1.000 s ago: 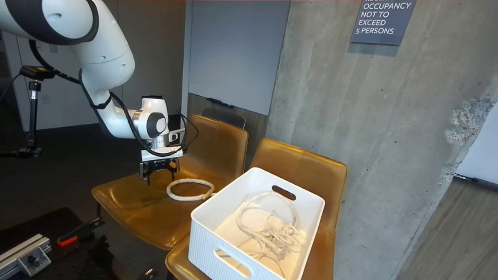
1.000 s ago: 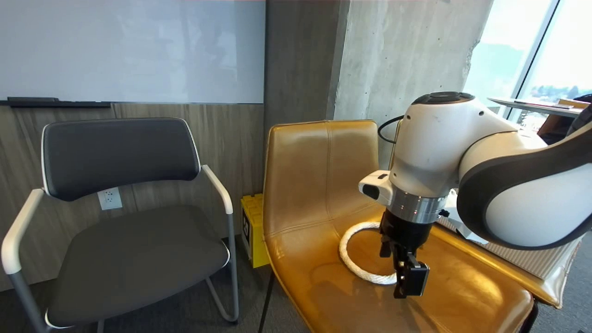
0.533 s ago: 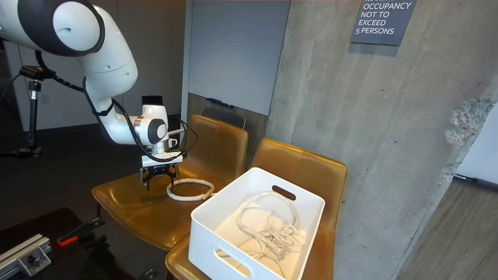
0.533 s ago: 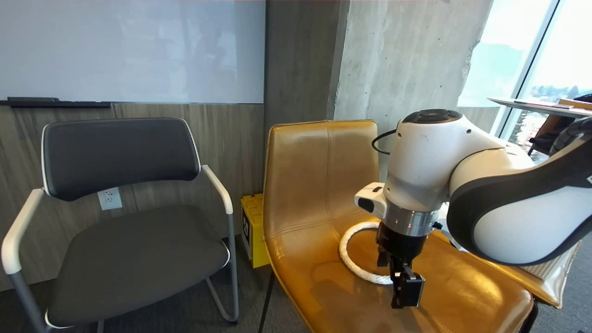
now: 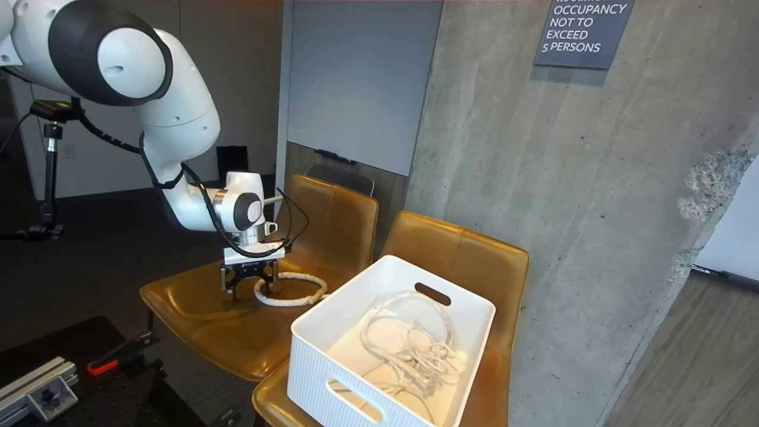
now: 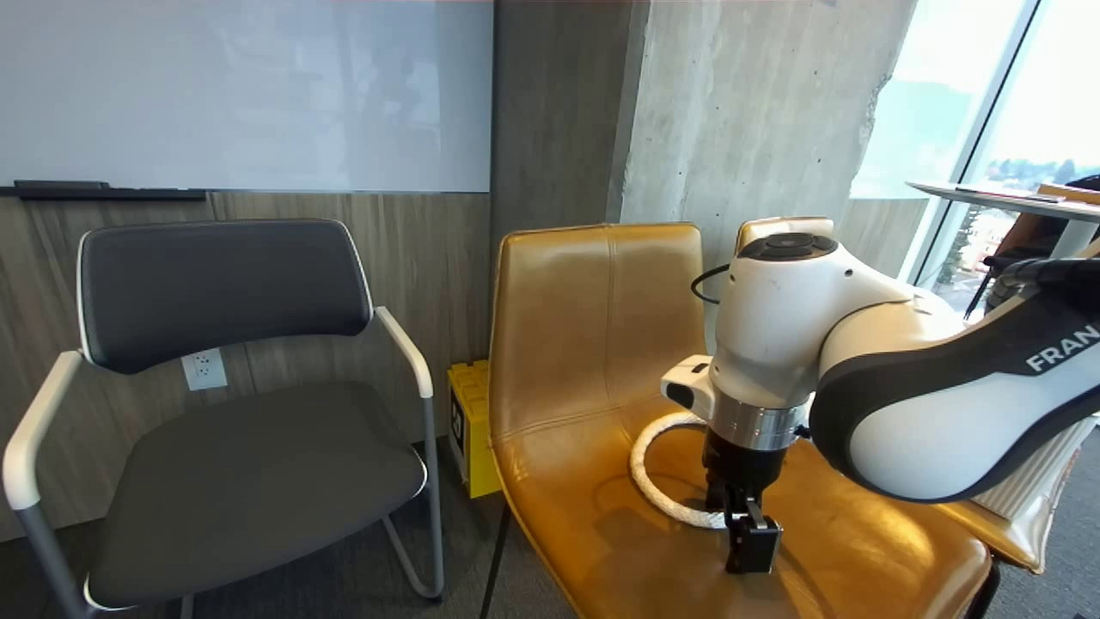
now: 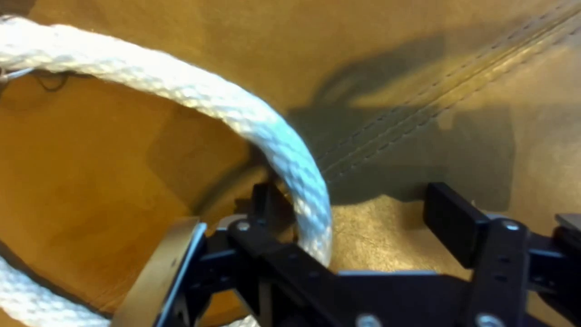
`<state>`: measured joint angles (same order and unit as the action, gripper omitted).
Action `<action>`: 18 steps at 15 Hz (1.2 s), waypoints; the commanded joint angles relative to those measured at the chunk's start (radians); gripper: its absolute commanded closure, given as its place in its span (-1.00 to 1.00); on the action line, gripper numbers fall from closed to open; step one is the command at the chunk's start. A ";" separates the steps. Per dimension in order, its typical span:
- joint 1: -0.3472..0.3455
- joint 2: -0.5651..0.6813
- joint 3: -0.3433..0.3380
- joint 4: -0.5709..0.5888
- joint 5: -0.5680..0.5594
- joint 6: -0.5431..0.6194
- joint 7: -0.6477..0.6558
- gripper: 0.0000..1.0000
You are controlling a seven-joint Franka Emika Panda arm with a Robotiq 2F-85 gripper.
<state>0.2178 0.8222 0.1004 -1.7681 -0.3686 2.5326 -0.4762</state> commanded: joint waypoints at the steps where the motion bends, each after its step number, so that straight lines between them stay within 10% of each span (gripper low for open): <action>1: 0.013 0.032 0.000 0.043 -0.022 -0.021 0.029 -0.10; 8: 0.007 0.003 0.005 0.040 -0.019 -0.036 0.020 0.97; 18: -0.007 -0.323 -0.070 -0.056 -0.119 -0.034 0.054 0.93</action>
<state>0.2019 0.6487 0.0622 -1.7517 -0.4211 2.5092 -0.4670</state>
